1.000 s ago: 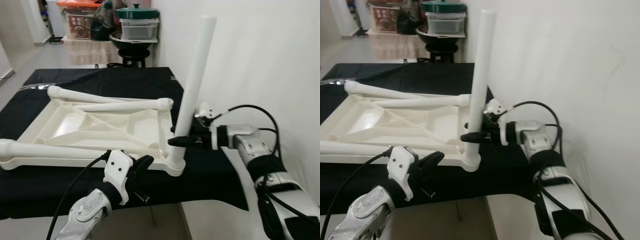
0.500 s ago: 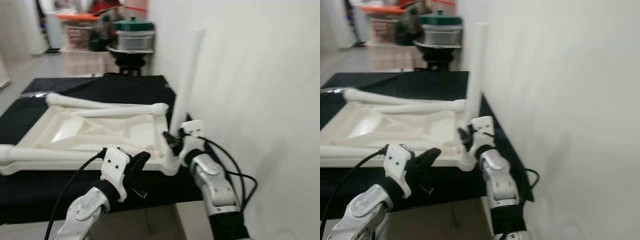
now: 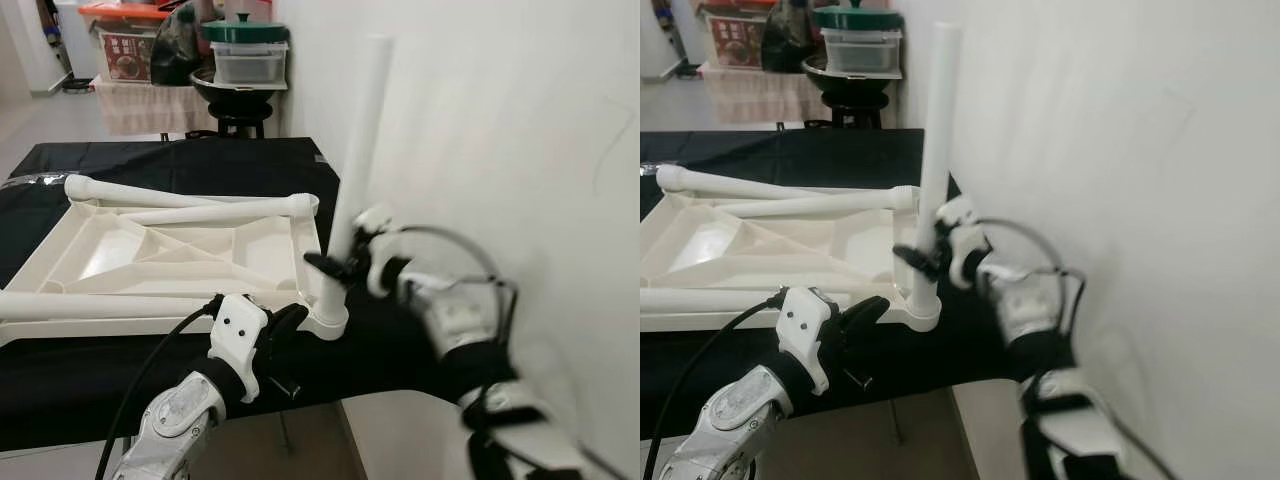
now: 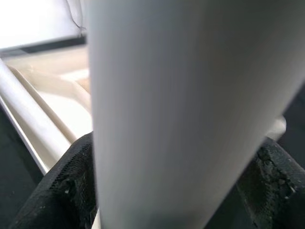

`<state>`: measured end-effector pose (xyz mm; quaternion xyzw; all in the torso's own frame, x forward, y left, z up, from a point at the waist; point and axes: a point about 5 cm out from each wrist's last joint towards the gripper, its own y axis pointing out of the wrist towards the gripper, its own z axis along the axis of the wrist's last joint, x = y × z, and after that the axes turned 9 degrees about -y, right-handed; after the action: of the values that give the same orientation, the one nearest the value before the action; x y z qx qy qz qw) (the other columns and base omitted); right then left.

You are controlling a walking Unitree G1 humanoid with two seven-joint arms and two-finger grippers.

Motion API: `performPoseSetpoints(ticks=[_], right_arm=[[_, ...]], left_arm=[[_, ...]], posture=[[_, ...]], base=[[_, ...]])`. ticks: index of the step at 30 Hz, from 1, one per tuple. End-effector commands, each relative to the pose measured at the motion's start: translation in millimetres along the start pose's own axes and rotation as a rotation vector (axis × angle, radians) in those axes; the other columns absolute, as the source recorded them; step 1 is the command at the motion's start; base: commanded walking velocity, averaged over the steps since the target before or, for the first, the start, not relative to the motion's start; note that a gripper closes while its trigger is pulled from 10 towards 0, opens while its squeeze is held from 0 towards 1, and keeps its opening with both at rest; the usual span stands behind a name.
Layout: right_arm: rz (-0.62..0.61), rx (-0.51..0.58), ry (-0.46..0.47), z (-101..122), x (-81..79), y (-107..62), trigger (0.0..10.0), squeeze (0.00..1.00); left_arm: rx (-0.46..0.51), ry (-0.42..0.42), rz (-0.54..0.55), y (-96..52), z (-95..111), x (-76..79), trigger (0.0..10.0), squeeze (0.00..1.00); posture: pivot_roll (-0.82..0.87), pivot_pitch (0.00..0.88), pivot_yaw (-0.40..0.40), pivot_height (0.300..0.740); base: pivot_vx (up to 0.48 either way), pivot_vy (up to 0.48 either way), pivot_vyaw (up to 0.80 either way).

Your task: Building children table

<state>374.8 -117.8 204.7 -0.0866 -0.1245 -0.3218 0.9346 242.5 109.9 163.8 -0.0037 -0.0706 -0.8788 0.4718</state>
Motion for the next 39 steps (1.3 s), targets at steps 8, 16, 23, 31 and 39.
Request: performPoseSetpoints(ticks=[8, 16, 23, 31, 39], right_arm=[[0.165, -0.061, 0.042, -16, 12.4, -11.3, 5.4, 0.00], [0.123, -0.056, 0.123, -23, 22.0, -22.4, 0.0, 0.00], [0.111, -0.100, 0.136, -42, 25.8, -47.0, 0.0, 0.00], [-0.784, -0.274, 0.274, -72, -24.6, -46.4, 0.0, 0.00], [-0.579, -0.220, 0.341, -68, -85.2, -17.7, 0.0, 0.00]], left_arm=[[-0.001, 0.002, 0.003, -1.4, -2, 1.2, 10.0, 0.00], [-0.005, 0.001, 0.008, -3.8, -2, 1.4, 10.0, 0.00], [-0.005, -0.004, 0.006, -5.9, -1, 2.4, 10.0, 0.00], [-0.007, -0.006, 0.003, -11.6, 2, 2.0, 10.0, 0.00], [-0.015, -0.009, 0.003, -12.4, 1, 0.6, 10.0, 0.00]], posture=[[0.02, 0.000, -0.124, 0.740], [0.02, 0.000, -0.111, 0.740], [0.01, 0.000, -0.106, 0.740], [-0.02, 0.006, -0.097, 0.740], [-0.02, 0.000, -0.081, 0.740]], base=[[0.000, 0.000, 0.00], [0.000, 0.000, 0.00], [0.000, 0.000, 0.00], [0.000, 0.000, 0.00], [0.000, 0.000, 0.00]])
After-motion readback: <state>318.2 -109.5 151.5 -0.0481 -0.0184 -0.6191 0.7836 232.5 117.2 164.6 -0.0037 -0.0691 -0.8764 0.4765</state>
